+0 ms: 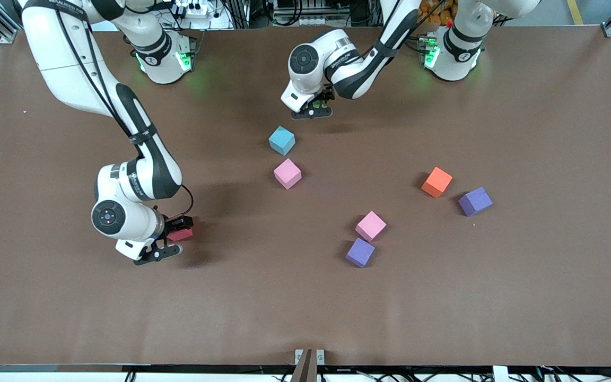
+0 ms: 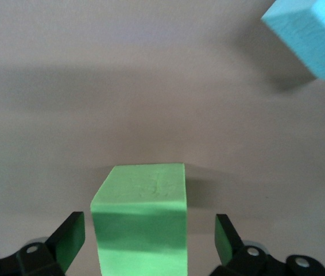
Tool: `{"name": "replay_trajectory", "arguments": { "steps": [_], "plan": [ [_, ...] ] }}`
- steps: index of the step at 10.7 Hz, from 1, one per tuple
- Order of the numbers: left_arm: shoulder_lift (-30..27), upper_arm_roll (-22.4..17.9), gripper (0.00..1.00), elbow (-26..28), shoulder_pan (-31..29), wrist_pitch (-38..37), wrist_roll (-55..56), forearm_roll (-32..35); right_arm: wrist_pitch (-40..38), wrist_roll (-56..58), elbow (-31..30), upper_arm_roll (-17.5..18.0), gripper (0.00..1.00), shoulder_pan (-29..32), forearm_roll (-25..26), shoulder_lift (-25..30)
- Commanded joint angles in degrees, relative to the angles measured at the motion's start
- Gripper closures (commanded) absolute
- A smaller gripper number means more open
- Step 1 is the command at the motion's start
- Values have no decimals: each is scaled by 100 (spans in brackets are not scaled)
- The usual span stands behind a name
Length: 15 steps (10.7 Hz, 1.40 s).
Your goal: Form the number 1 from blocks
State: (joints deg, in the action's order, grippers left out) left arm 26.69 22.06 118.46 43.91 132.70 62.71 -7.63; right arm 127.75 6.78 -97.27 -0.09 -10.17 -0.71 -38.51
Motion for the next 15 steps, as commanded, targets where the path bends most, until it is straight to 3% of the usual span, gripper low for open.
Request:
{"name": "replay_trajectory", "arguments": {
  "steps": [1,2,4,5,6,10,14,15],
  "plan": [
    [73,105,0,72,-67,116,127,-107,110,43,-135,-26,11,-38,71,54],
    [73,123,5,72,-58,160,136,-107,101,43,-135,-26,23,-47,62,54],
    [73,176,70,72,-58,204,136,-46,84,-18,-135,-34,45,-82,45,63],
    [65,237,93,64,-58,326,118,-2,66,-36,-126,-34,49,-82,1,71],
    [65,316,100,64,-58,414,49,94,57,-54,-126,-34,49,-82,-25,80],
    [73,396,100,55,-67,520,22,473,-4,-98,-143,-43,47,-47,-52,474],
    [196,378,100,11,-252,520,-14,508,-22,-1054,-249,-43,46,-161,-43,976],
    [205,369,83,-15,-286,520,-5,508,-22,-1169,-258,-43,46,-161,-43,1029]
  ]
}}
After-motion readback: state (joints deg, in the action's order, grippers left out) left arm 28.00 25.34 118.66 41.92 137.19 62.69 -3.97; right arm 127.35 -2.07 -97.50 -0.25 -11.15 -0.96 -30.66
